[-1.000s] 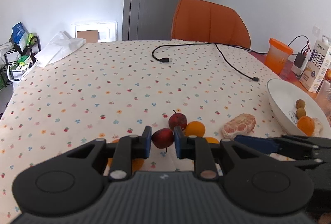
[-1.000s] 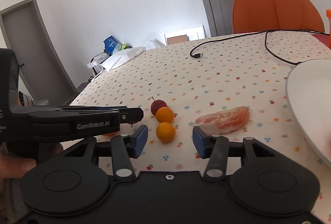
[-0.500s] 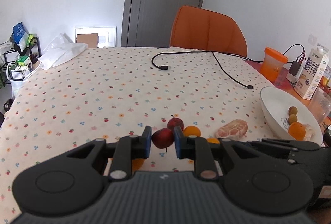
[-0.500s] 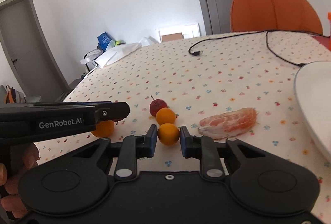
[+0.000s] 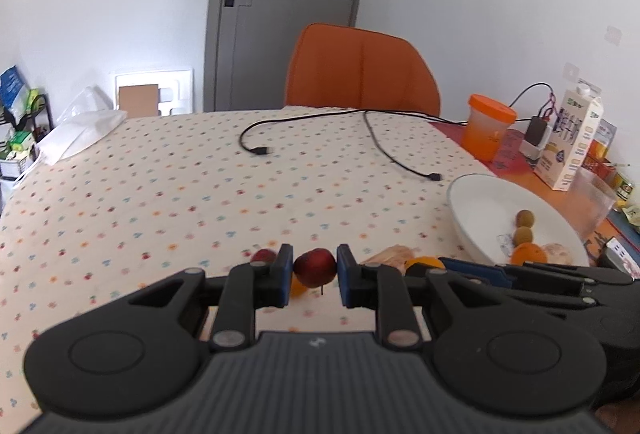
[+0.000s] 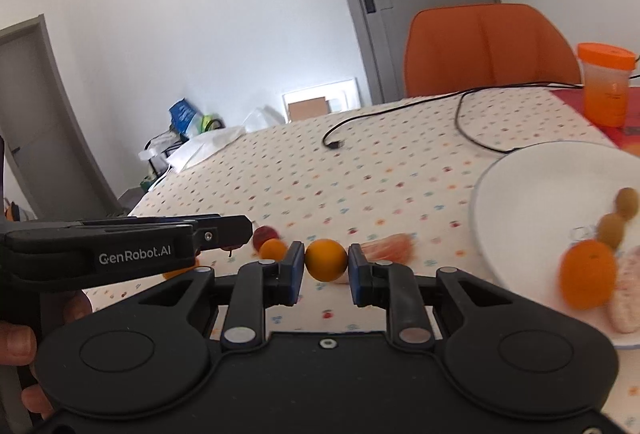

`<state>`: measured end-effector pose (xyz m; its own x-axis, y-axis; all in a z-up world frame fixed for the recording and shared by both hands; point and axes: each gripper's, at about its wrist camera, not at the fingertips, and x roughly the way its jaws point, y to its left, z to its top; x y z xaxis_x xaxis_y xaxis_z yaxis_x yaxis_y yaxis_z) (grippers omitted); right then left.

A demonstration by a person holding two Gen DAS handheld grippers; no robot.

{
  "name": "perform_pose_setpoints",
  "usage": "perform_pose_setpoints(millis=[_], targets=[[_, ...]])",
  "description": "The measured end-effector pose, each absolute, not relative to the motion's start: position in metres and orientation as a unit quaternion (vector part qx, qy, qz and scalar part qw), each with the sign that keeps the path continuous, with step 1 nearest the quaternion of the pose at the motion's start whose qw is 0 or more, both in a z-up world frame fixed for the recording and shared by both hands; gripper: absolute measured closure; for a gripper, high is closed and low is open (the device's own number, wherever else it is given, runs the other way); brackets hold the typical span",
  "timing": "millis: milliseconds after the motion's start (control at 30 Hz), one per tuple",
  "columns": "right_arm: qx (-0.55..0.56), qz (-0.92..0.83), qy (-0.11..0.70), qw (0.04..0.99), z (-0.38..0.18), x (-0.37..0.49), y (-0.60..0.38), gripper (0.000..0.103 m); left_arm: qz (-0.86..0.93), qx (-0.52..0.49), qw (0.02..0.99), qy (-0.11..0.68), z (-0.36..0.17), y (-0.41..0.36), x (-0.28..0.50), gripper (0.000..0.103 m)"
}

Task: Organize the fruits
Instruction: 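Carry the plum and tangerine over the white bowl and open both tools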

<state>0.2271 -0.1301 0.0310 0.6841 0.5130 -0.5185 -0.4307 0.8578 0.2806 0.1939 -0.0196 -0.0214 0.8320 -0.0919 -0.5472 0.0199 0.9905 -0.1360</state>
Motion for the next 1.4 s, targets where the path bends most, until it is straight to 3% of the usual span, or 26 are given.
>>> perform_pose_setpoints(millis=[1400], targets=[[0.117,0.136,0.274,0.945,0.034,0.216,-0.274,0.081,-0.138,-0.012,0.949,0.282,-0.017,-0.147,0.227,0.082]])
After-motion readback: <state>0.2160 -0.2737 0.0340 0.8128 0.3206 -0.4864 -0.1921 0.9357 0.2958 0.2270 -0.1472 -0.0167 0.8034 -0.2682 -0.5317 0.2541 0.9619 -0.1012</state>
